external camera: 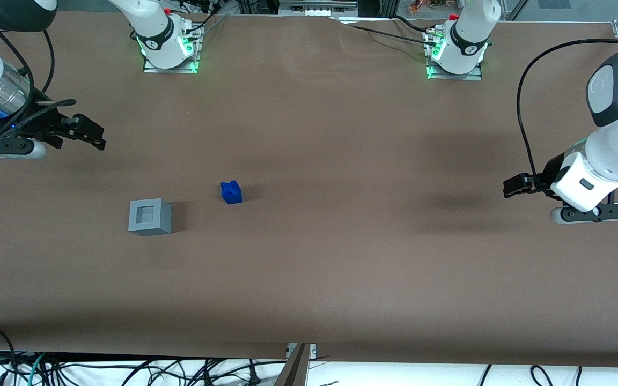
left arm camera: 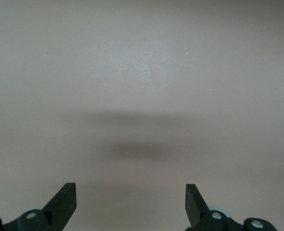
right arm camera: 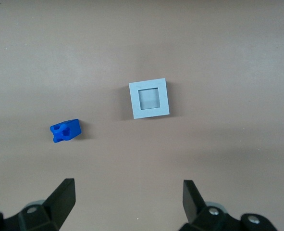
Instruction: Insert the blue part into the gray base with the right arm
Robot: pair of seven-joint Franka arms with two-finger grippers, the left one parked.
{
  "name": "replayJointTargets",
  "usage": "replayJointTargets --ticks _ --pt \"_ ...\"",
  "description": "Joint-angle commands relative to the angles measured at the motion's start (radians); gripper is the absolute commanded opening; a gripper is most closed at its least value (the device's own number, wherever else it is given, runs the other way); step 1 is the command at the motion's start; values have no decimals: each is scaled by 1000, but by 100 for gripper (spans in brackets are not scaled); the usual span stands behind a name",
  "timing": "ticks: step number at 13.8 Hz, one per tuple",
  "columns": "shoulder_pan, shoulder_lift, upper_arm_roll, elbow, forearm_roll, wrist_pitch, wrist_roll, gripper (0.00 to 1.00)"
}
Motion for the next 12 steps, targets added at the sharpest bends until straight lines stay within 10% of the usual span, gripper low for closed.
replayJointTargets --ticks 1,12 --pt "-19 0 20 23 -10 -51 -7 99" --pt "-19 5 18 20 -9 -53 -35 99"
